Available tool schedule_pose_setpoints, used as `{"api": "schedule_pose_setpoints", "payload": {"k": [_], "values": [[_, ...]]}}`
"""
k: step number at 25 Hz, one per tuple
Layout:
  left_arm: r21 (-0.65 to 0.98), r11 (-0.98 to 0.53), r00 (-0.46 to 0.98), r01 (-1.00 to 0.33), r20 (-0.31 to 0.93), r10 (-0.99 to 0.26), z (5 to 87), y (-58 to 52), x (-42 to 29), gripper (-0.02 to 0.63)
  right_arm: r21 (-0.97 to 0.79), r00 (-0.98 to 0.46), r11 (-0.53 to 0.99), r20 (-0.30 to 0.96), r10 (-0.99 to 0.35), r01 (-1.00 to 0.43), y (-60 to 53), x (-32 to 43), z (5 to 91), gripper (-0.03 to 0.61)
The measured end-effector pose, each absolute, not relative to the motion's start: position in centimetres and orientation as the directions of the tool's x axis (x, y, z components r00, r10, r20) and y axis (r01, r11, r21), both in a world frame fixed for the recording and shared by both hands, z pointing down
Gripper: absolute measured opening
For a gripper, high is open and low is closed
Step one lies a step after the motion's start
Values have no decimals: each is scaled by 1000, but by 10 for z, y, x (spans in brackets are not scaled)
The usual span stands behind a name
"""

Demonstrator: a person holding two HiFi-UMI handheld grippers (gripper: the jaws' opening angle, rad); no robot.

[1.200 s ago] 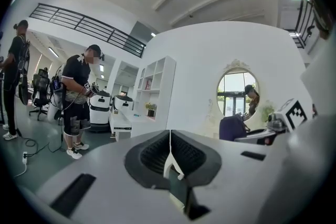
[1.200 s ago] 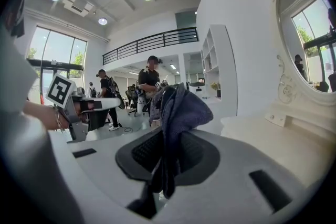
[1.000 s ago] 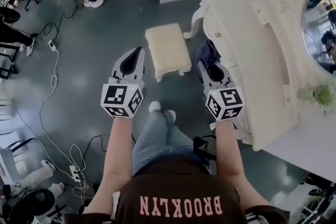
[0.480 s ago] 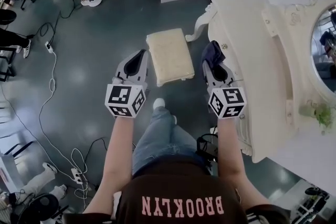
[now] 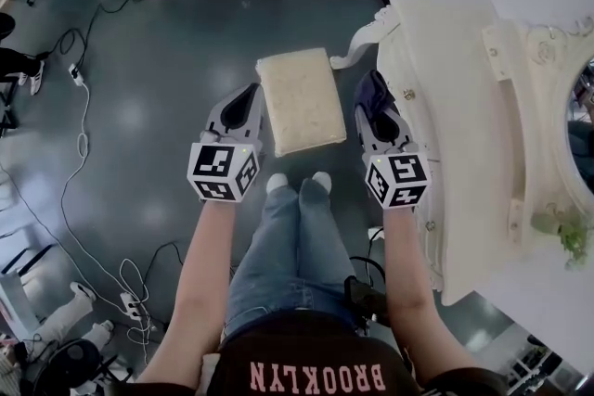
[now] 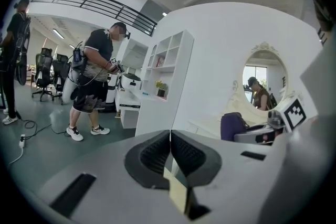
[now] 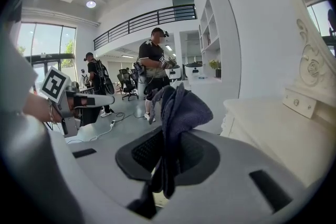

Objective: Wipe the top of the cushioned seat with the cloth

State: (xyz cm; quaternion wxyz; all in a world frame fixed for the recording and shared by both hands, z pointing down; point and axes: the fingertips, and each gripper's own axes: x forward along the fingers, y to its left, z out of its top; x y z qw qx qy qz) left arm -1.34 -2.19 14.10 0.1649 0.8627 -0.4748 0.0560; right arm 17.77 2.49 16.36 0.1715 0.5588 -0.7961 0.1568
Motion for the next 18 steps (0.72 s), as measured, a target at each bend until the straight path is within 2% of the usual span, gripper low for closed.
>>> {"api": "schedule_pose_setpoints", "payload": {"k": [18], "values": [[283, -314, 403, -906, 350, -846, 302, -77, 9, 5, 18, -402, 476, 507, -762, -879, -59, 213, 332, 37]]}}
